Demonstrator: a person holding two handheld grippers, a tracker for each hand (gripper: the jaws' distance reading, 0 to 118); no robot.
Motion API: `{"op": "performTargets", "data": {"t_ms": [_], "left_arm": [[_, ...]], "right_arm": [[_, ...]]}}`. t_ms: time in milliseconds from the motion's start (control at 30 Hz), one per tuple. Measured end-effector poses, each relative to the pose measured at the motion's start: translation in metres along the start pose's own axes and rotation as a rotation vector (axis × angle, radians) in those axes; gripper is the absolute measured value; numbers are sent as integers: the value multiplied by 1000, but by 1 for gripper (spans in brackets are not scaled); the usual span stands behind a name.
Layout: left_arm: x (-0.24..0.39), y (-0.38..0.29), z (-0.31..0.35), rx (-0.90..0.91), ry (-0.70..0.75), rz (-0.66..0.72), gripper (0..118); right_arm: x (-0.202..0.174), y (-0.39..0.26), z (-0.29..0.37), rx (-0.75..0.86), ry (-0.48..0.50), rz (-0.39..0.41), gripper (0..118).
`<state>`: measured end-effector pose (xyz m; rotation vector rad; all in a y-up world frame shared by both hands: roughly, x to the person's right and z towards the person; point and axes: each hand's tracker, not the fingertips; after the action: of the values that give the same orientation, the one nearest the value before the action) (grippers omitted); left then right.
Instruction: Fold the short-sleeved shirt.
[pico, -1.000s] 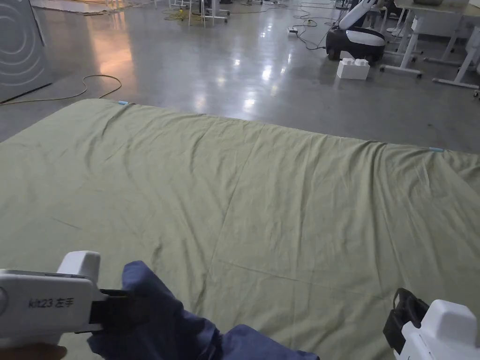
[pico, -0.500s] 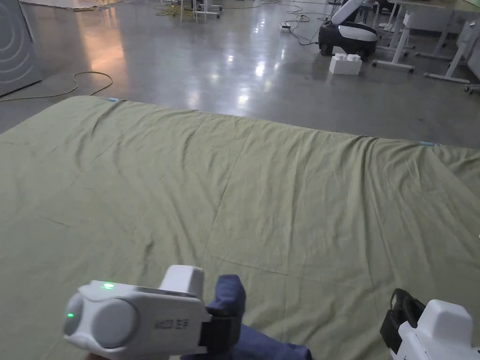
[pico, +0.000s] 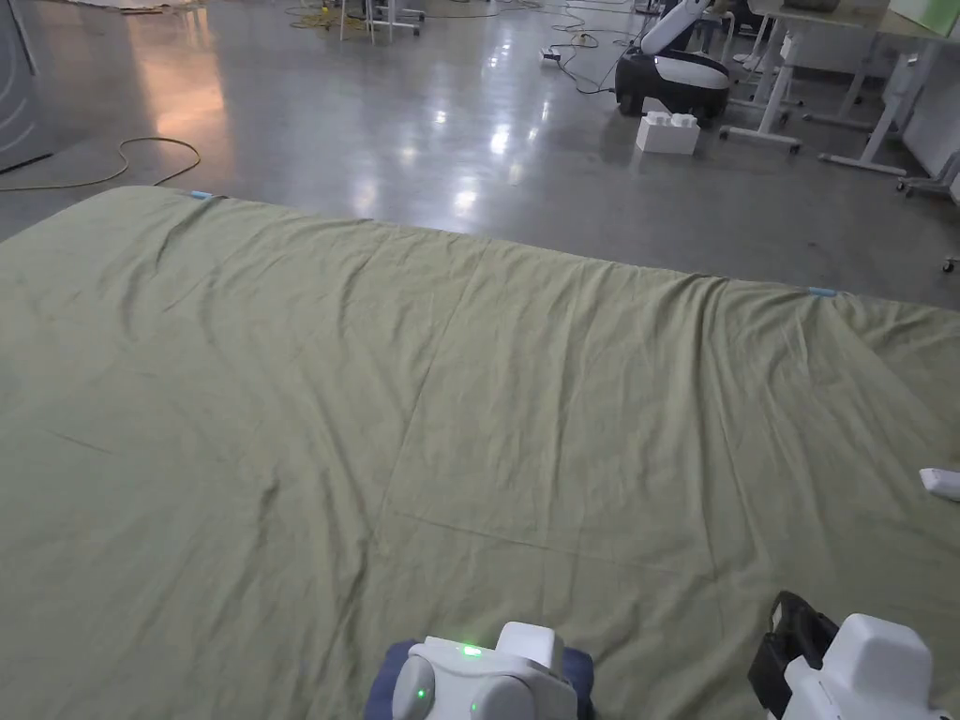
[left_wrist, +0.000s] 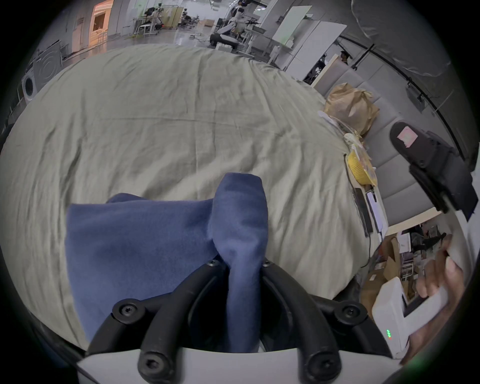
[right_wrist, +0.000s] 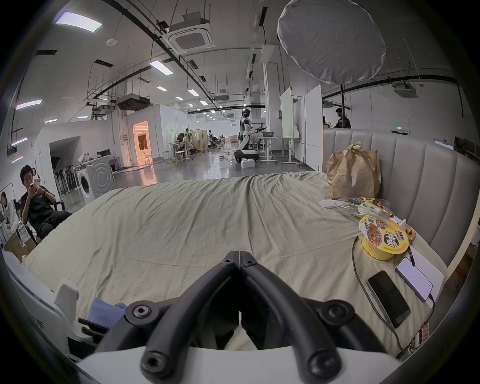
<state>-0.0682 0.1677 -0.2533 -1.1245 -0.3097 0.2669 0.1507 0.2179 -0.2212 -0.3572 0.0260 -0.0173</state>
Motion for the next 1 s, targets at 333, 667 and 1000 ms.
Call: {"op": "performTargets", "data": {"t_ms": [333, 667, 1000], "left_arm": [[-34, 5, 60, 88, -181, 99, 68], [-63, -19, 13, 8, -196, 145, 21], [-72, -38, -3, 75, -206, 143, 8]], "right_arm": [[5, 1, 2, 3, -7, -6, 0], [-1, -1, 1, -1, 4, -11, 0], [-1, 4, 6, 15, 7, 5, 0]]}}
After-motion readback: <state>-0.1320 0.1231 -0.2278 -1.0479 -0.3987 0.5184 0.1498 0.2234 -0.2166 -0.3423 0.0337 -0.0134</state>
